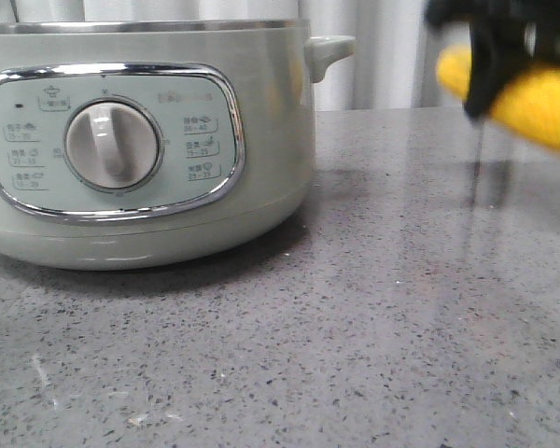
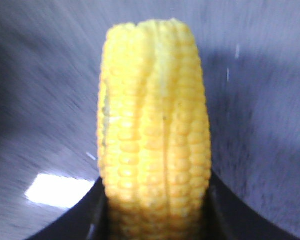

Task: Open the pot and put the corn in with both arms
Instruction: 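Lift the corn cob with the right gripper and carry it over the pot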

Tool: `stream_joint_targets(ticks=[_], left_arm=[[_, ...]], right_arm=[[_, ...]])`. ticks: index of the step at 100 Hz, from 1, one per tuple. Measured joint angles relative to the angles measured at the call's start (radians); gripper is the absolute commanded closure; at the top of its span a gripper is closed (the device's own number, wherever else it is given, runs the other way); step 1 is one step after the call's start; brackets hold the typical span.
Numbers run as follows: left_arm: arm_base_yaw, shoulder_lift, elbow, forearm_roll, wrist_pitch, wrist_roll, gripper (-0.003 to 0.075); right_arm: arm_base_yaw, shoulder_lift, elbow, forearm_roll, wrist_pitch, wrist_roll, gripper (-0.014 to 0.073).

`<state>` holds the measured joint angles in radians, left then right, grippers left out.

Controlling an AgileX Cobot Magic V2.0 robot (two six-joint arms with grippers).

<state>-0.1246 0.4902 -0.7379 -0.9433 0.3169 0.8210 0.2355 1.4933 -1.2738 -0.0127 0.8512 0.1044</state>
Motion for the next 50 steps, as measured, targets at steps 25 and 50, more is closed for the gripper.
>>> stream_joint_targets(ticks=[25, 50], left_arm=[[0.0, 0.0, 0.0, 0.0, 0.0, 0.0, 0.024], [0.0, 0.0, 0.0, 0.0, -0.002, 0.0, 0.024]], right_arm=[[0.089, -0.076, -0.328, 0.124, 0.001, -0.015, 0.0494], [0.356, 0.003, -0.469, 0.205, -0.066, -0.067, 0.0493]])
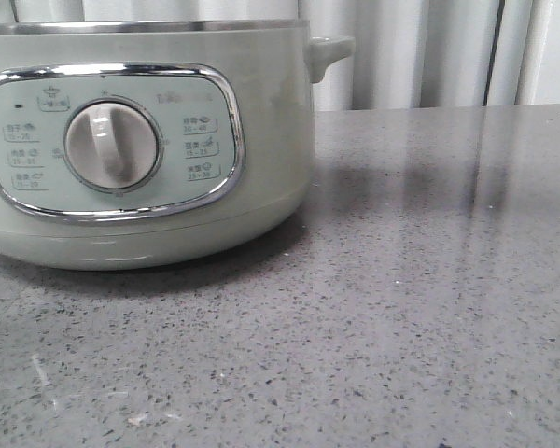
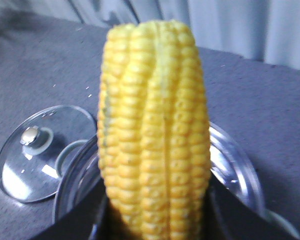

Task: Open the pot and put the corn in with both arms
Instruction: 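Lift the corn cob with the right gripper and carry it over the pot, then lower the corn into the pot and open the right gripper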

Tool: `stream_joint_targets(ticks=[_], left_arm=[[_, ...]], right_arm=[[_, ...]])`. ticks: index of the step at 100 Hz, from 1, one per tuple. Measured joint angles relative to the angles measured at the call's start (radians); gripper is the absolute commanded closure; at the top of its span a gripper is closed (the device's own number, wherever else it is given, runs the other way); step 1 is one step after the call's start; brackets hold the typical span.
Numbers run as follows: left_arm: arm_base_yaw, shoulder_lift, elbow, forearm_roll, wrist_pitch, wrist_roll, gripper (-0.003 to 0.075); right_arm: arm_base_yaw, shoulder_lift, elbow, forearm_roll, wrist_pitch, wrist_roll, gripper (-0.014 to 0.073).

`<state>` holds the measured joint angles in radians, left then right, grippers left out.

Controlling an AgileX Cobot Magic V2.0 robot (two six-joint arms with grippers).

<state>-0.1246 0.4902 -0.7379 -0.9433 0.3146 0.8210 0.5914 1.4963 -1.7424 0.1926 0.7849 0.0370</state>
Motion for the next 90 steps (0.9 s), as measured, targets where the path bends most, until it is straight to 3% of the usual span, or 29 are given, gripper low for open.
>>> stream_joint_targets(ticks=[13, 40, 51, 68, 76, 90], left_arm=[[0.0, 0.0, 0.0, 0.0, 0.0, 0.0, 0.024], [0.0, 0.0, 0.0, 0.0, -0.001, 0.0, 0.024], [0.0, 0.0, 0.0, 0.0, -0.002, 0.0, 0.024], [0.0, 0.0, 0.0, 0.002, -0.002, 0.0, 0.024], [0.0, 0.0, 0.0, 0.002, -0.002, 0.0, 0.024], [0.0, 0.0, 0.0, 0.002, -0.002, 0.0, 0.0241]], right_arm=[[0.073, 0.1, 0.0, -0.015, -0.004, -0.007, 0.0493], [0.08, 0.251, 0.0, -0.037, -0.003, -0.007, 0.048], [0.08, 0.26, 0.0, -0.04, -0.003, -0.007, 0.0389], [0.08, 0.262, 0.0, -0.039, -0.003, -0.007, 0.014], [0.08, 0.262, 0.0, -0.042, -0.003, -0.007, 0.0099], [0.076, 0.258, -0.027, -0.061, 0.028, -0.007, 0.0102]])
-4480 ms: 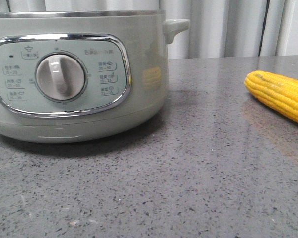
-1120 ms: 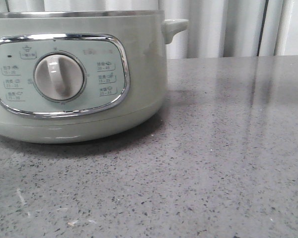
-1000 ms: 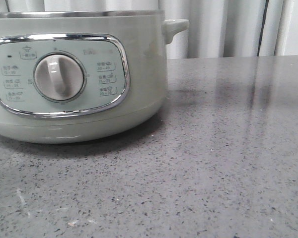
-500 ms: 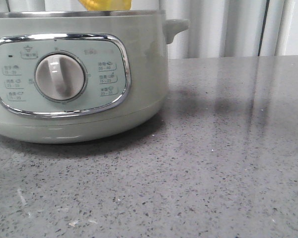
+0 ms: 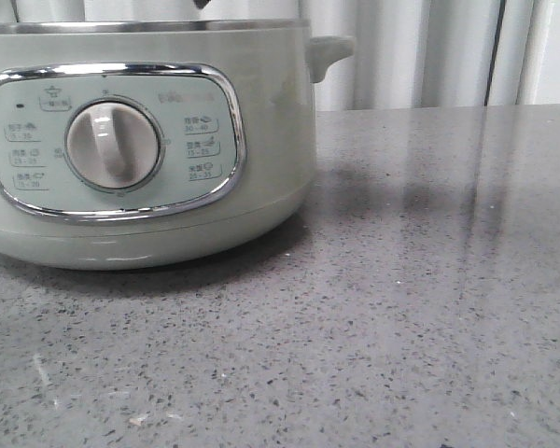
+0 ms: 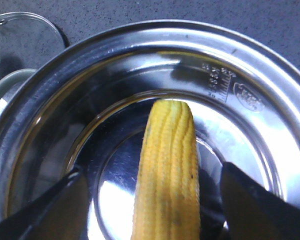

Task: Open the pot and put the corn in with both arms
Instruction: 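Lower the corn into the pot and open the right gripper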

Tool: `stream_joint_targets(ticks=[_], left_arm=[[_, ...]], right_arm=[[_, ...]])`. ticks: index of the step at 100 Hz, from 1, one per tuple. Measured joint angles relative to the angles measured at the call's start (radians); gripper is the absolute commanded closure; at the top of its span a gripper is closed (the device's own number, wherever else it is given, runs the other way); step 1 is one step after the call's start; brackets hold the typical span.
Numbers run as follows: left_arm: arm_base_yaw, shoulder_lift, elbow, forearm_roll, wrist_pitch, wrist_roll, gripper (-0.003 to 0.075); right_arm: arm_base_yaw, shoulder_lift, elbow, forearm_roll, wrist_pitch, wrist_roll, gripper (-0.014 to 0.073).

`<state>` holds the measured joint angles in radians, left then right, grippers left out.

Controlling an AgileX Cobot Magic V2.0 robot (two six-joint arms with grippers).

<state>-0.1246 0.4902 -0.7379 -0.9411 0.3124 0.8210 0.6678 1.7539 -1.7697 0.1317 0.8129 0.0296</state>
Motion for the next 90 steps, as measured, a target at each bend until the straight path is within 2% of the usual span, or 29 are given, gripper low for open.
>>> stream_joint_targets(ticks=[5, 12, 21, 27, 36, 45, 58, 80, 90], left_arm=[[0.0, 0.0, 0.0, 0.0, 0.002, 0.0, 0.0257], [0.0, 0.0, 0.0, 0.0, 0.013, 0.0, 0.0316], [0.0, 0.0, 0.0, 0.008, 0.045, 0.0, 0.0435], [0.0, 0.0, 0.0, 0.012, 0.072, 0.0, 0.0532], [0.0, 0.0, 0.009, 0.016, 0.098, 0.0, 0.0655], [0.0, -0.012, 0.024, 0.016, 0.122, 0.0, 0.0742], [0.0, -0.044, 0.068, 0.025, 0.131, 0.0, 0.0741], [0.0, -0.128, 0.209, 0.035, 0.092, 0.0, 0.0741], [0.0, -0.151, 0.27, 0.037, 0.061, 0.0, 0.0741]], right_arm=[[-0.002, -0.013, -0.021, -0.019, 0.022, 0.0, 0.0106], [-0.006, -0.049, -0.038, -0.067, 0.054, 0.0, 0.0156], [-0.008, -0.13, -0.04, -0.143, 0.078, 0.0, 0.0312], [-0.008, -0.202, -0.017, -0.192, 0.078, 0.0, 0.0475], [-0.008, -0.32, 0.053, -0.259, 0.075, 0.0, 0.0669], [-0.008, -0.452, 0.167, -0.303, 0.058, -0.002, 0.0657], [-0.008, -0.666, 0.389, -0.351, -0.036, -0.002, 0.0657], [-0.008, -1.131, 0.856, -0.42, -0.331, -0.002, 0.0657], [-0.008, -1.32, 1.017, -0.516, -0.429, -0.002, 0.0657]])
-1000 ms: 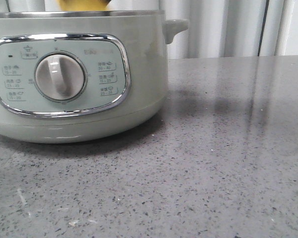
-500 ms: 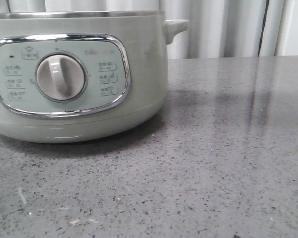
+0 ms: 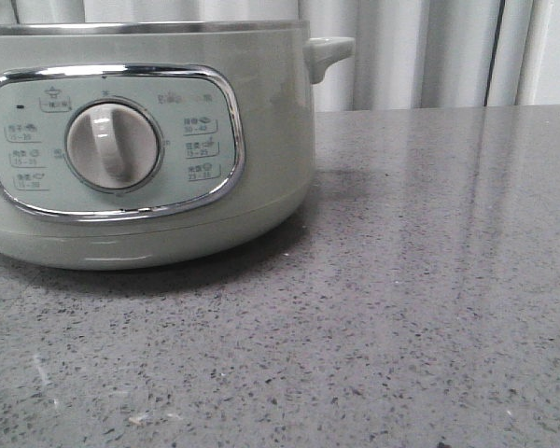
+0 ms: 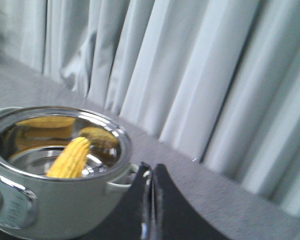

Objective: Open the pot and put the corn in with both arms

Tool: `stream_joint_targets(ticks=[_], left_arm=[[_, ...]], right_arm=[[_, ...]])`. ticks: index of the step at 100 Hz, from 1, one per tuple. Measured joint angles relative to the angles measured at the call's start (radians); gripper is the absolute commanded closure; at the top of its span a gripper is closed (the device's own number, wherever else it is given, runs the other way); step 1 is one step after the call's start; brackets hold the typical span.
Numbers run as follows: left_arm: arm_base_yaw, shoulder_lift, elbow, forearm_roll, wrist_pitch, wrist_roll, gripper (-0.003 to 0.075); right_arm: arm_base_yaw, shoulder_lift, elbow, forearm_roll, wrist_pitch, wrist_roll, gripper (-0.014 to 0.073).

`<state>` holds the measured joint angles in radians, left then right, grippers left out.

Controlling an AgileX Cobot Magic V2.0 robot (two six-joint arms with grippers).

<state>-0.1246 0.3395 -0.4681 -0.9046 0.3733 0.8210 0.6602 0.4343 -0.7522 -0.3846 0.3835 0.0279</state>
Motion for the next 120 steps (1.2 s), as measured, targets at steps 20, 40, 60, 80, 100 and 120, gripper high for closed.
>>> stream_joint_targets(ticks=[20, 40, 60, 80, 100, 120], left_arm=[[0.0, 0.0, 0.045, -0.021, -0.013, 0.0, 0.0741], [0.0, 0.0, 0.045, -0.024, -0.022, 0.0, 0.0741], [0.0, 0.0, 0.045, -0.027, -0.022, 0.0, 0.0741], [0.0, 0.0, 0.045, -0.027, -0.022, 0.0, 0.0741], [0.0, -0.002, 0.053, -0.026, -0.024, 0.0, 0.0741], [0.0, -0.059, 0.161, 0.109, -0.137, -0.005, 0.0741]], right_arm=[[-0.002, -0.226, 0.166, -0.072, -0.037, -0.002, 0.0657], [-0.002, -0.249, 0.174, -0.079, -0.054, -0.002, 0.0657], [-0.002, -0.249, 0.176, -0.079, -0.06, -0.002, 0.0657], [-0.002, -0.249, 0.176, -0.079, -0.06, -0.002, 0.0657], [-0.002, -0.249, 0.176, -0.079, -0.062, -0.002, 0.0657], [-0.002, -0.249, 0.176, -0.079, -0.062, -0.002, 0.0657]])
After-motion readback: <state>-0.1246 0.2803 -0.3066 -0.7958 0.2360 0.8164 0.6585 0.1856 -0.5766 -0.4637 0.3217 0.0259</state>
